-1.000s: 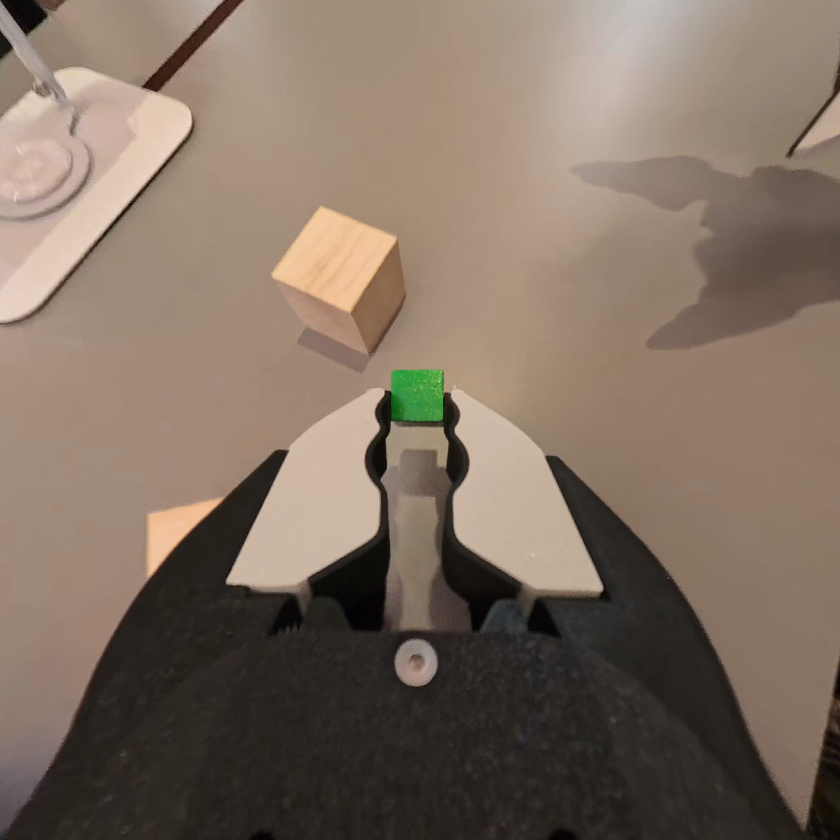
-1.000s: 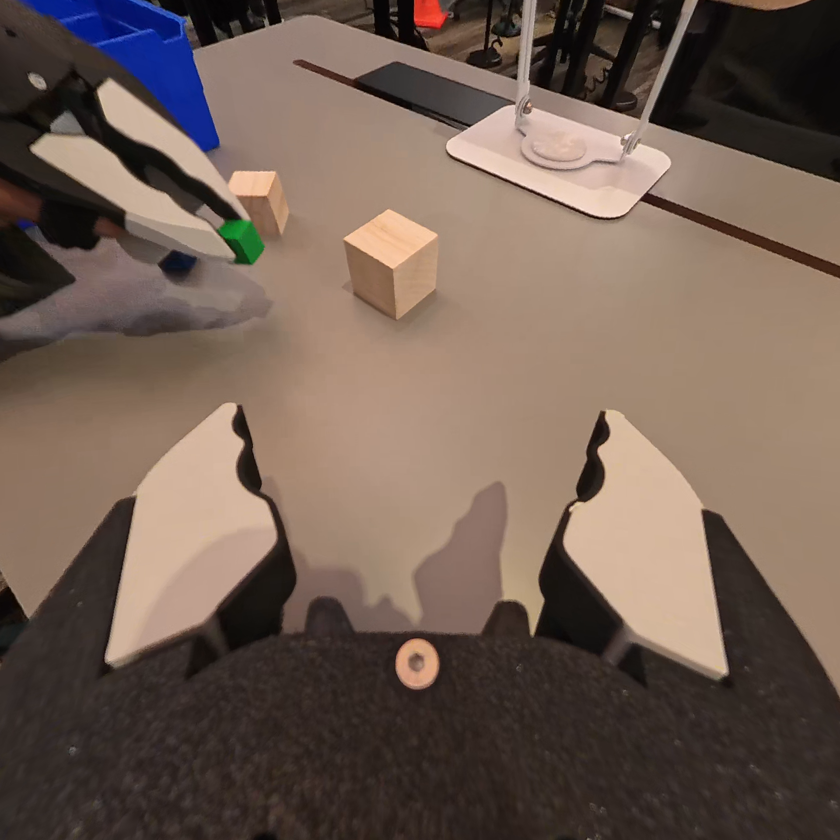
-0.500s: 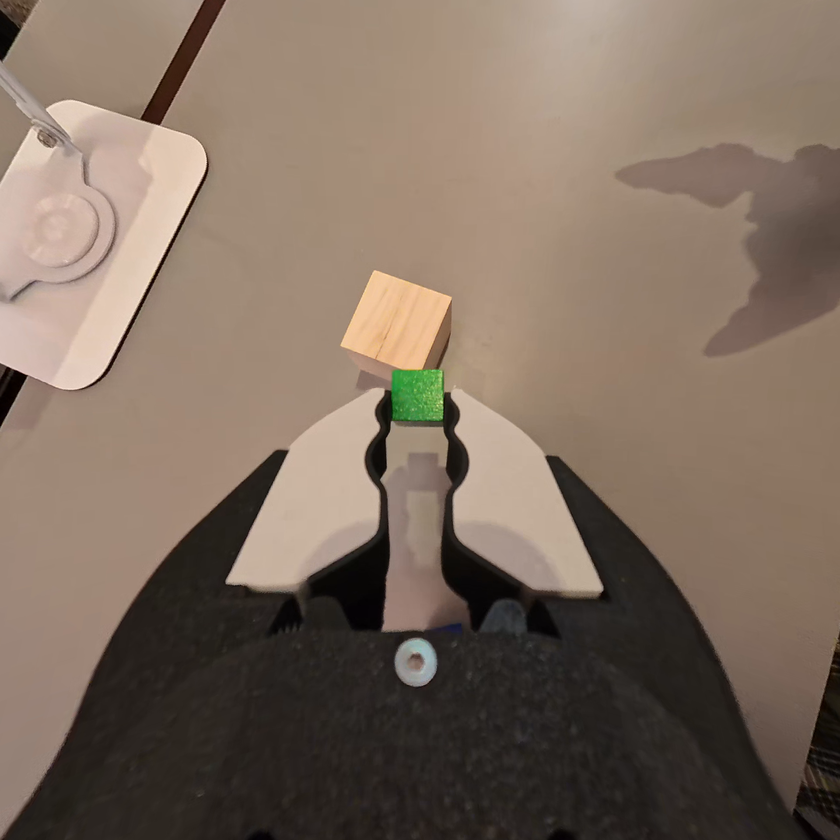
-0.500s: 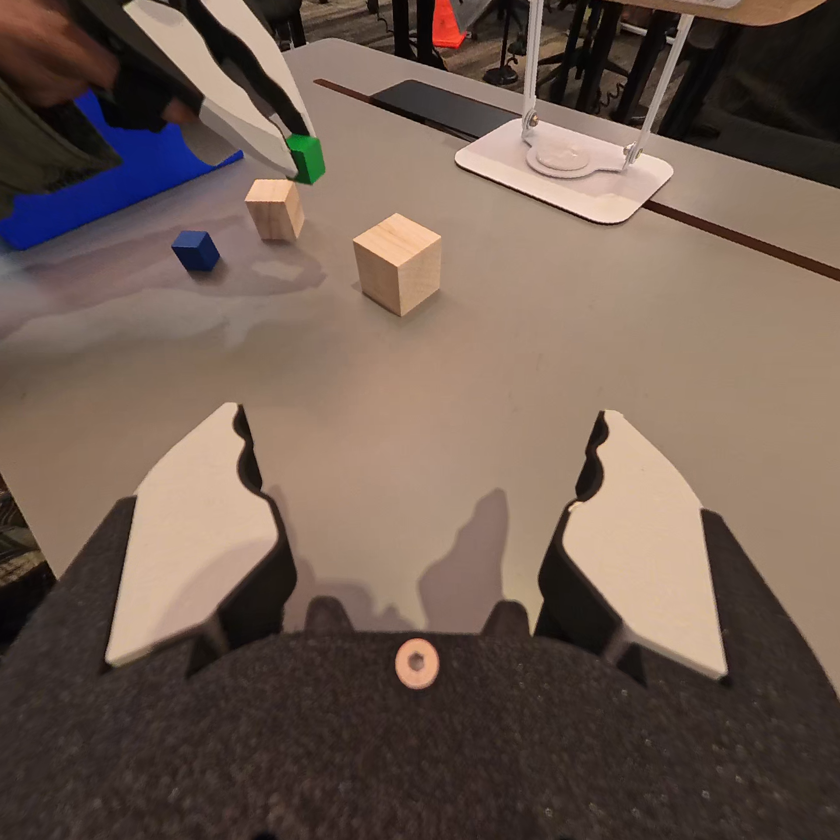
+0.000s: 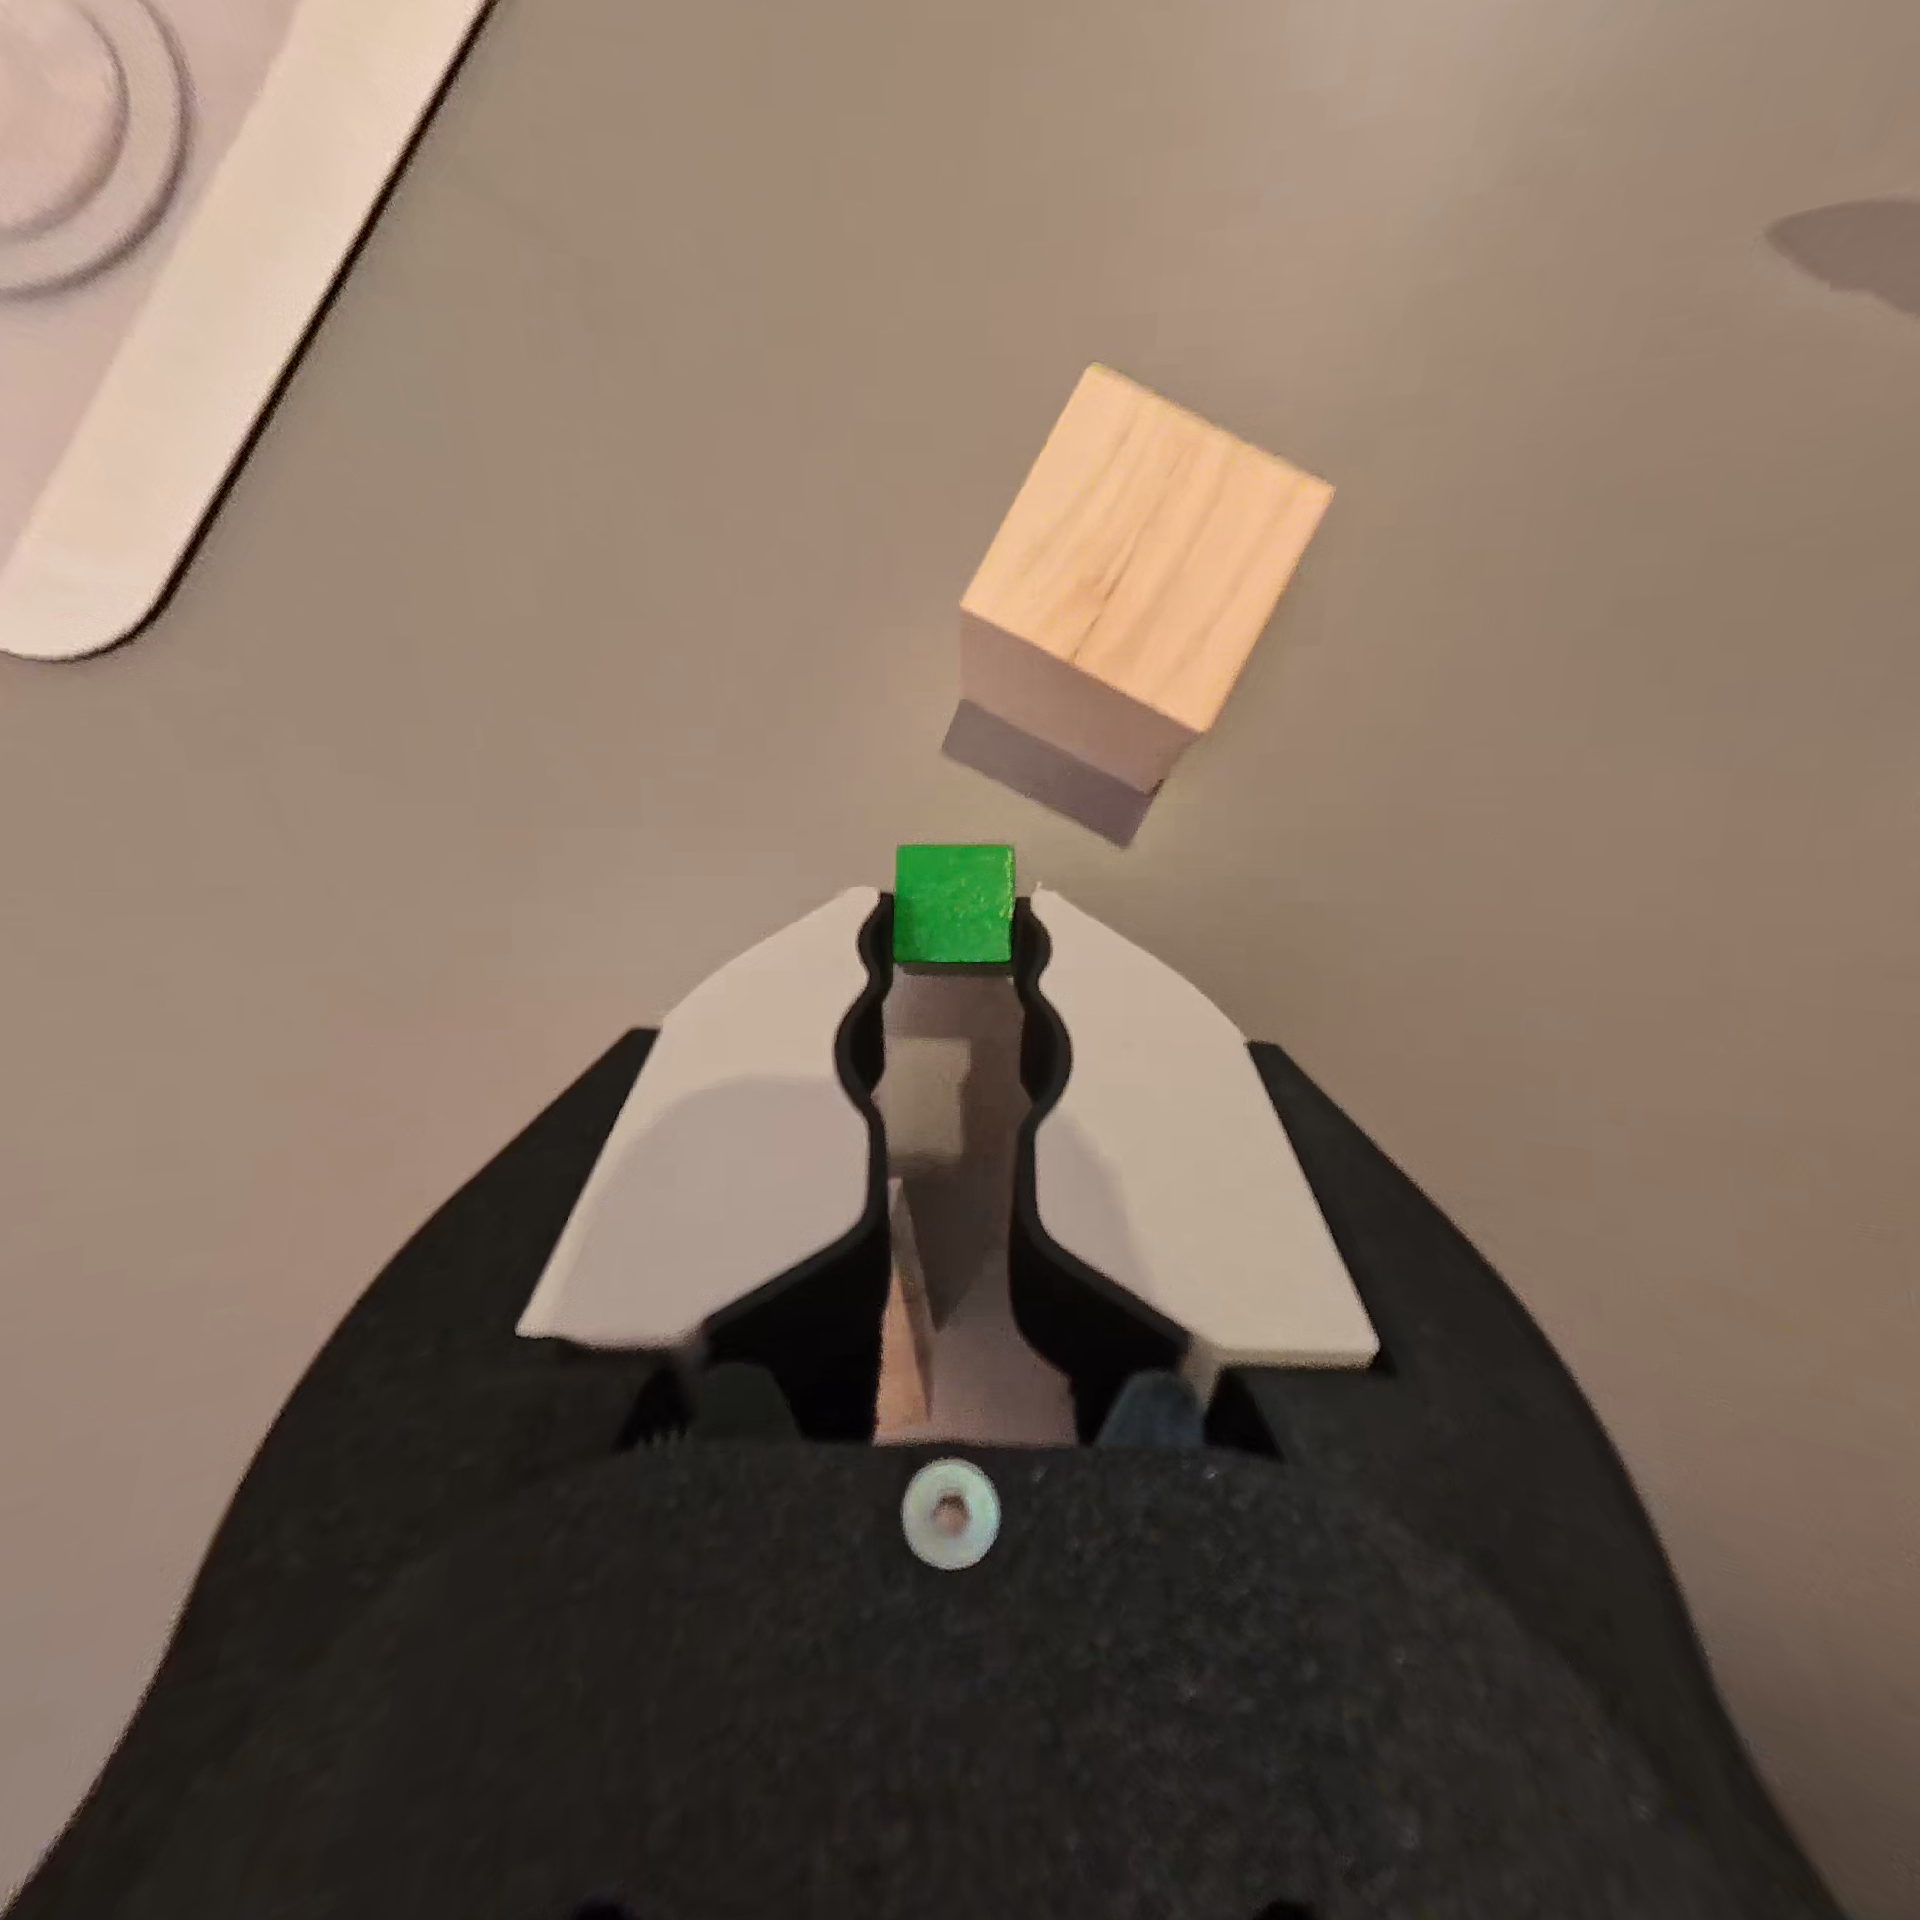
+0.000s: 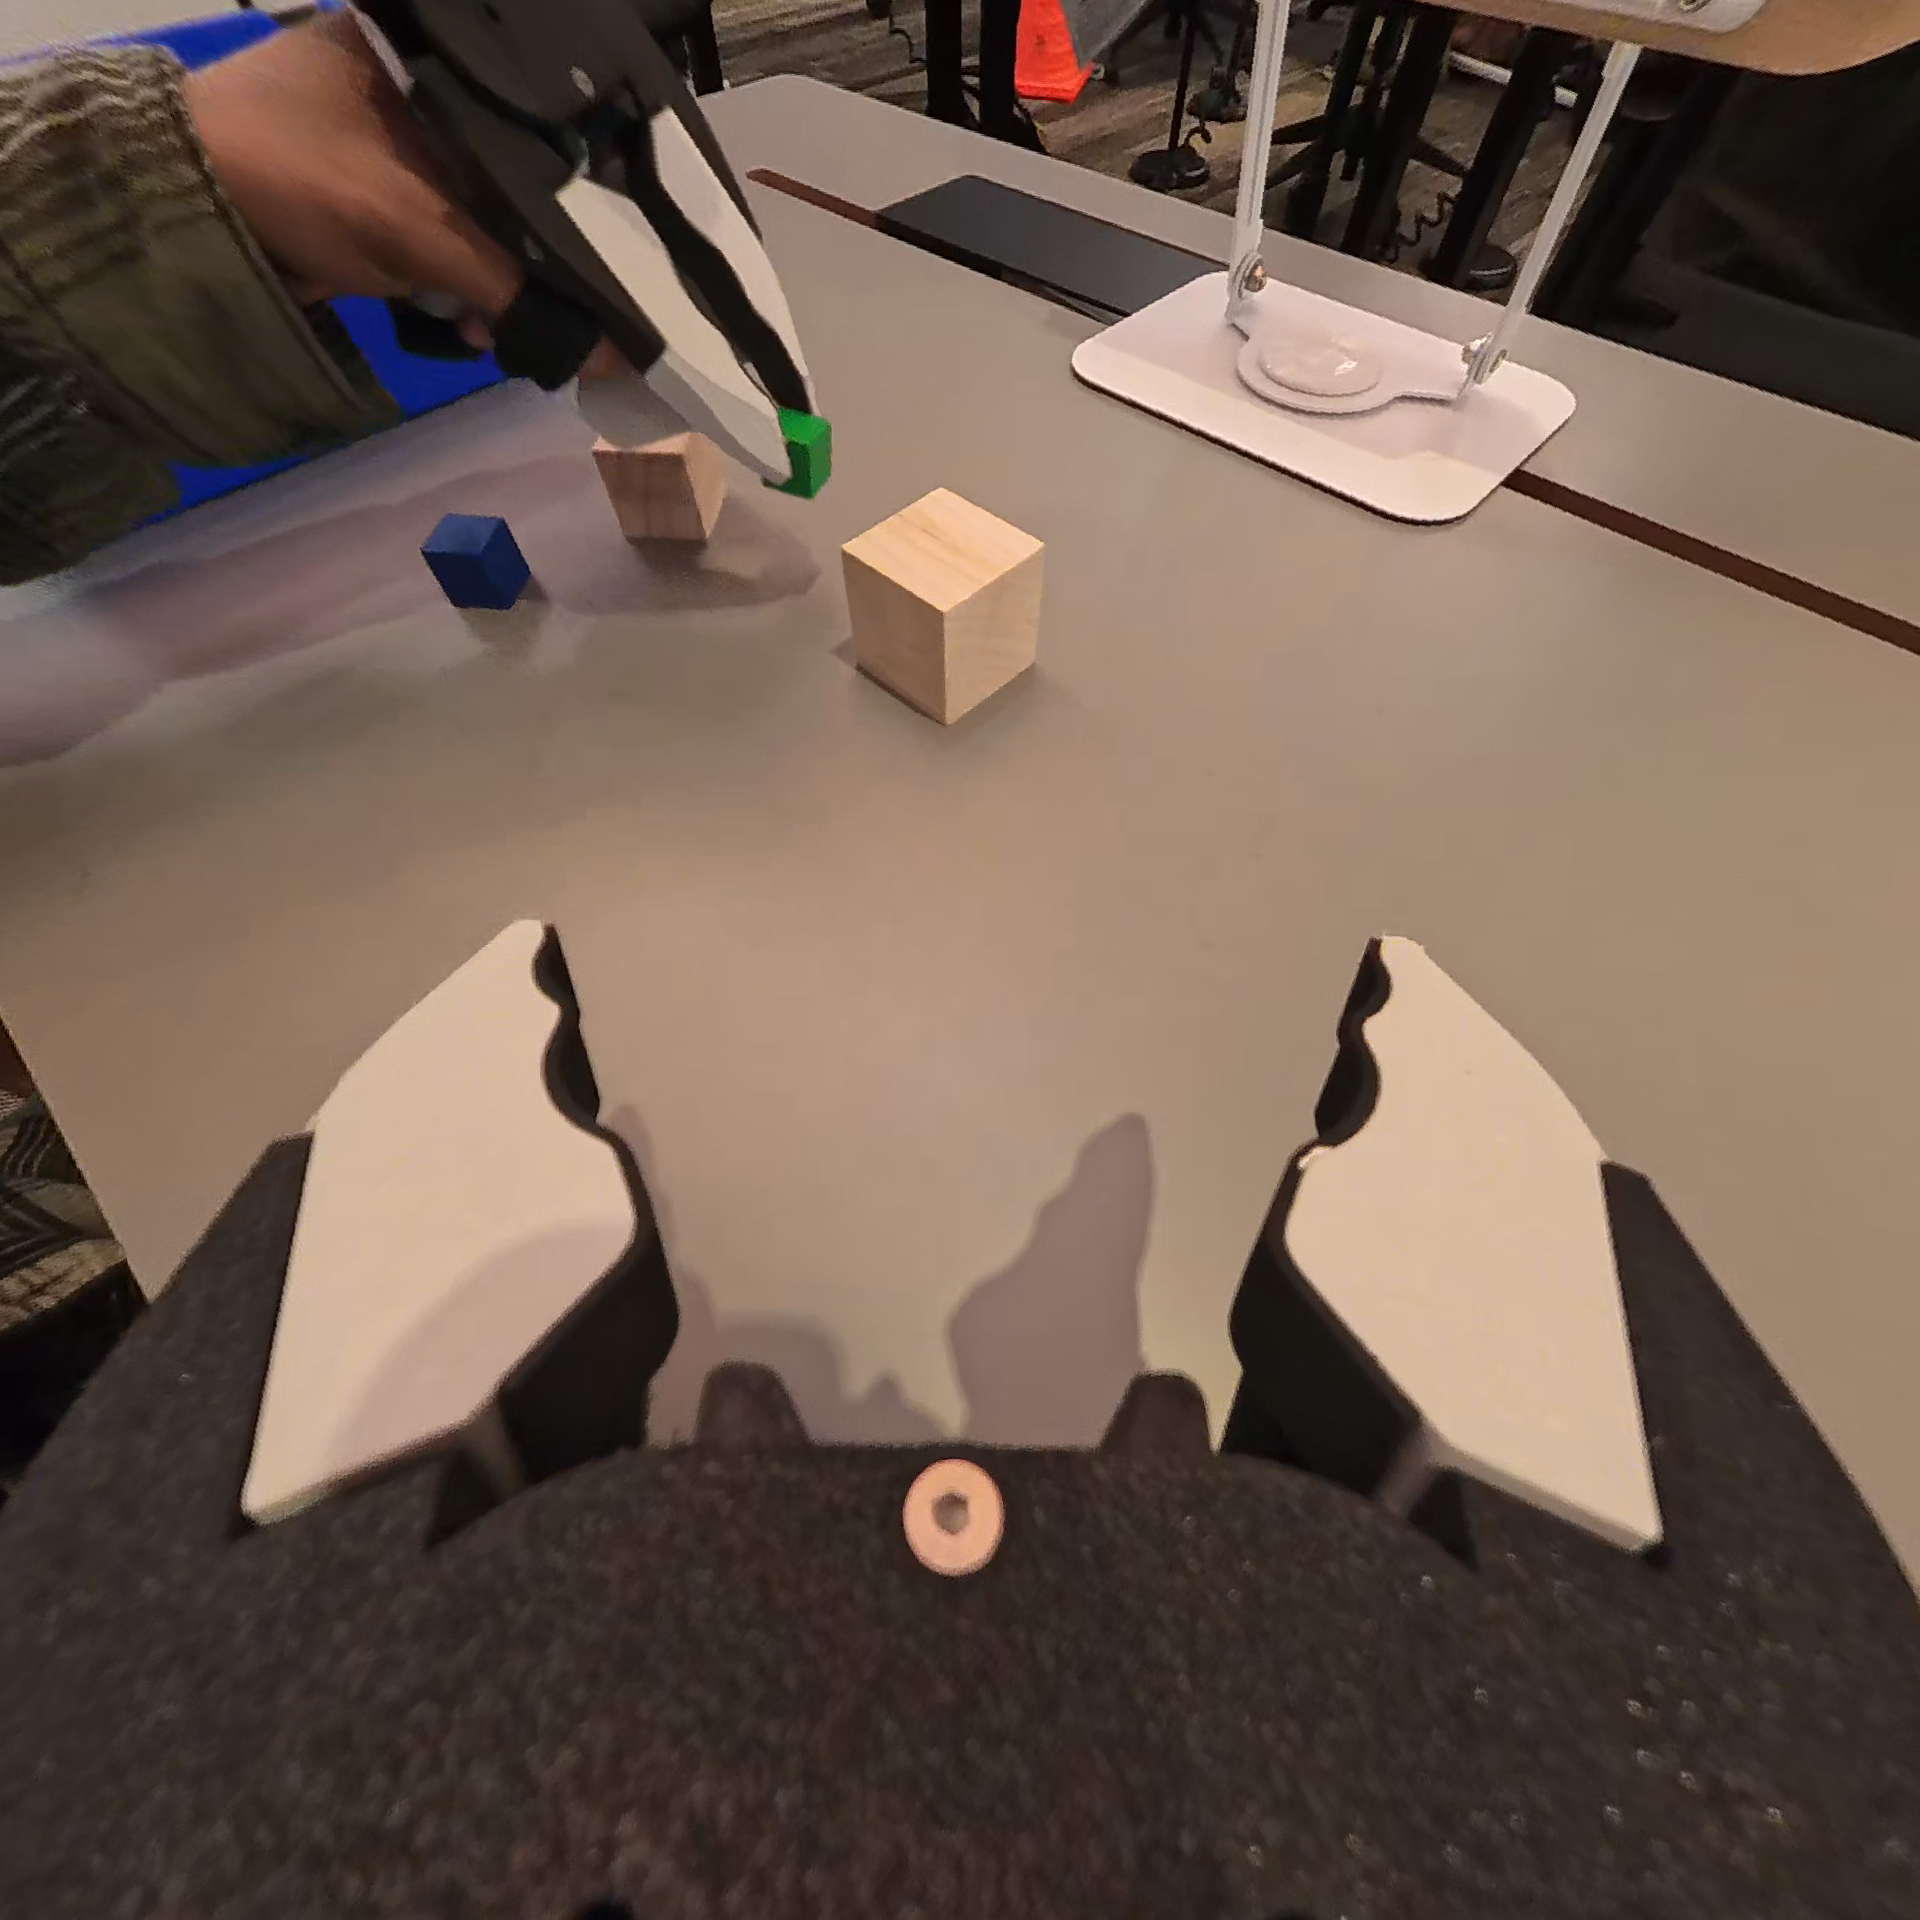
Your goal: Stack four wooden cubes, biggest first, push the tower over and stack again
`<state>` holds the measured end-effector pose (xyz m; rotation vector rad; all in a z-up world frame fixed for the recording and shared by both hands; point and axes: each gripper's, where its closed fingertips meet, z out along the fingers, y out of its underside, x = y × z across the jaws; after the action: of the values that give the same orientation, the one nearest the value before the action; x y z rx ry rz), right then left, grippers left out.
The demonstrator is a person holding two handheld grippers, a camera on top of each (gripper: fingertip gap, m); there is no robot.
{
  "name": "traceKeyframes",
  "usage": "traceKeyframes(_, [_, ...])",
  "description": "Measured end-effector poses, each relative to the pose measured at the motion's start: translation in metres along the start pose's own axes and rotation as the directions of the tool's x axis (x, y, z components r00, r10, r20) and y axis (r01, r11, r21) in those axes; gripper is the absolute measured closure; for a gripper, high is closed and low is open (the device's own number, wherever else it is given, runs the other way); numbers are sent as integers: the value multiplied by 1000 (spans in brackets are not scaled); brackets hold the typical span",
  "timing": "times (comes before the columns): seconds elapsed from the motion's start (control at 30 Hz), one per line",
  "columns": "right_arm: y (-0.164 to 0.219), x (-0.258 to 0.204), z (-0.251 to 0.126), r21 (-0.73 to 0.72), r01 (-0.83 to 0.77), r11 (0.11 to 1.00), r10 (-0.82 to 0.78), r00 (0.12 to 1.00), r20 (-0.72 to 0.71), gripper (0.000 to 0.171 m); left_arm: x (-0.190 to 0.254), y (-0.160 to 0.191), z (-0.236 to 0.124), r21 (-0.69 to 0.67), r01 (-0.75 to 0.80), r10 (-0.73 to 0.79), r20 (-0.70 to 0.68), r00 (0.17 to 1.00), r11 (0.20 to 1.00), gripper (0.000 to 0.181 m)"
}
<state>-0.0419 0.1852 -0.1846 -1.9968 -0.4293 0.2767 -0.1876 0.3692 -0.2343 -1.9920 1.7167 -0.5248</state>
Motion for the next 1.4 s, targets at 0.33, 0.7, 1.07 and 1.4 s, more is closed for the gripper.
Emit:
traceKeyframes(0.33, [5, 1, 4, -15, -12, 1000, 12, 1000, 13, 35, -12, 19, 23, -107, 65, -68, -19, 998, 992, 160])
traceKeyframes(0.7, [-1, -2, -1, 6, -5, 1000, 4, 1000, 14, 33, -29, 47, -32, -198, 142, -123, 106, 987, 970, 133])
traceKeyframes(1.07, [-7, -11, -2, 16, 14, 1000, -14, 1000, 22, 33, -26, 86, -26, -291, 251, -220, 134, 966, 923, 106])
traceKeyframes(1.4, [-9, -4, -7, 35, 5, 999, -5, 1000, 11, 34, -26, 44, -40, -231, 217, -200, 97, 975, 948, 136])
